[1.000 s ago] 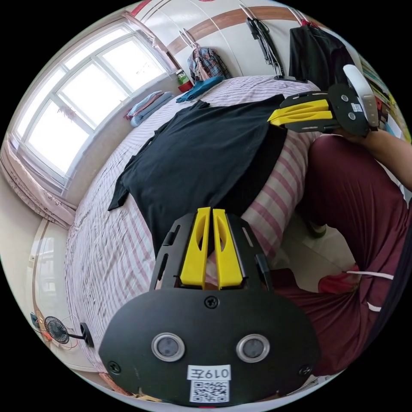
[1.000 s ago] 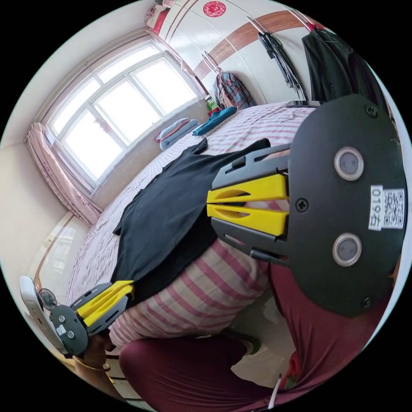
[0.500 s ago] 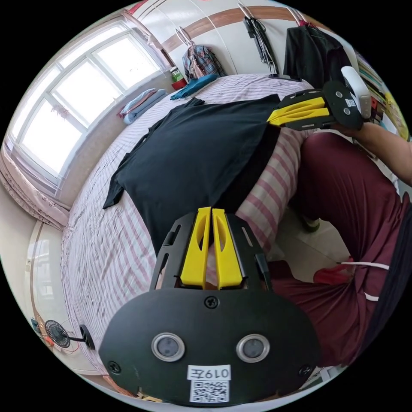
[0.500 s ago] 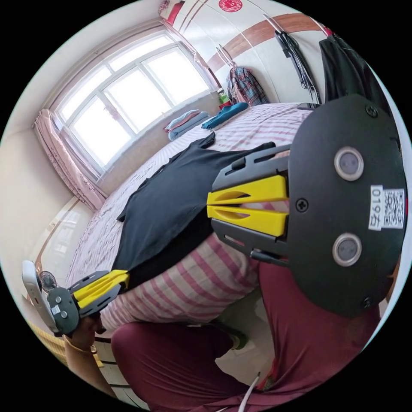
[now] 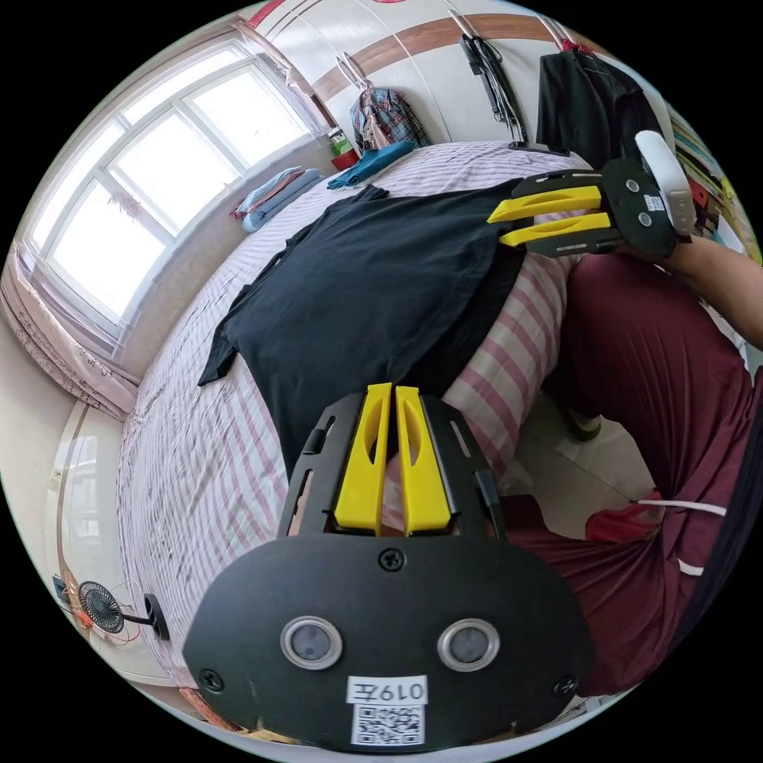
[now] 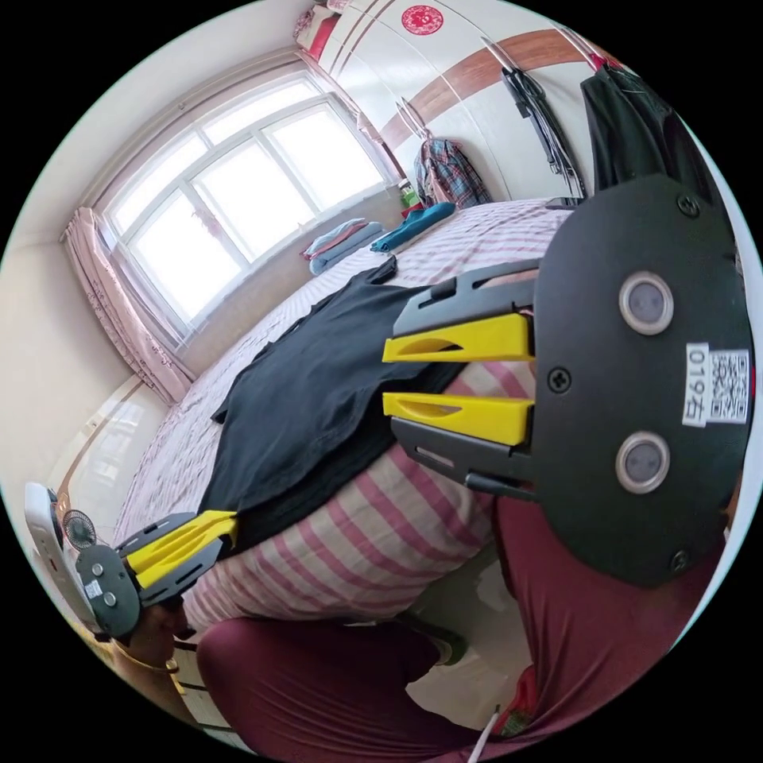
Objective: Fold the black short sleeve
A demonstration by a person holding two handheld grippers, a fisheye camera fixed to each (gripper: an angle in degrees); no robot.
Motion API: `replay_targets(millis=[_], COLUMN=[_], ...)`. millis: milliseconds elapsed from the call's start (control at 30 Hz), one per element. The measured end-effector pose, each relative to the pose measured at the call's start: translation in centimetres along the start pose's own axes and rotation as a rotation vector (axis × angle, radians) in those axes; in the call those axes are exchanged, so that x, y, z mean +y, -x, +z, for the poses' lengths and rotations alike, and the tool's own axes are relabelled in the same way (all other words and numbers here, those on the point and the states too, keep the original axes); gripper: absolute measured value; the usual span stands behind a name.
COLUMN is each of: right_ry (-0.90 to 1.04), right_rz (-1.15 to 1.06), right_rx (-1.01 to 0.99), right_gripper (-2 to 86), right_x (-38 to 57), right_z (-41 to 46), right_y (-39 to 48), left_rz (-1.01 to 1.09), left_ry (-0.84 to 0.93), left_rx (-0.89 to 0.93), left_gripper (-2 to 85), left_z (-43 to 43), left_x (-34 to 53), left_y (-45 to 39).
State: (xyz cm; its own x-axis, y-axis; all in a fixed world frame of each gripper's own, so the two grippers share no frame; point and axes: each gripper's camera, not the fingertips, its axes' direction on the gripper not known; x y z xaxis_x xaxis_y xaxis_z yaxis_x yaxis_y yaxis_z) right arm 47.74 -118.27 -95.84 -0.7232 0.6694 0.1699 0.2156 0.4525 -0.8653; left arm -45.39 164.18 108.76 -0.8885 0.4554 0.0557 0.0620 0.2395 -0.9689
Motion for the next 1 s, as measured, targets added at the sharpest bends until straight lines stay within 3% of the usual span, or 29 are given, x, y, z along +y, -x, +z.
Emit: replay_targets(millis=[200, 633, 1000], right_ry=[0.002, -0.029, 0.030], right_rz=[-0.039, -0.066, -0.148], right_rx=[0.029, -0.049, -0.078], right_gripper=[-0.5, -1.0, -1.0], right_x=[-0.7, -0.9, -1.6], right_z=[0.4, -2.0, -0.5], right_y=[0.6, -1.5, 0.0], left_rz=[-0.032, -0.006, 0.053], left_ry=[-0.004, -0.051, 0.011], left_rx=[0.019, 0.051, 0.089], left_gripper=[0.7, 0.6, 0.5], left_z=[0.0, -2.0, -0.3], left_x=[0.2, 1.6, 2.2], left_y=[0.7, 1.6, 2.0])
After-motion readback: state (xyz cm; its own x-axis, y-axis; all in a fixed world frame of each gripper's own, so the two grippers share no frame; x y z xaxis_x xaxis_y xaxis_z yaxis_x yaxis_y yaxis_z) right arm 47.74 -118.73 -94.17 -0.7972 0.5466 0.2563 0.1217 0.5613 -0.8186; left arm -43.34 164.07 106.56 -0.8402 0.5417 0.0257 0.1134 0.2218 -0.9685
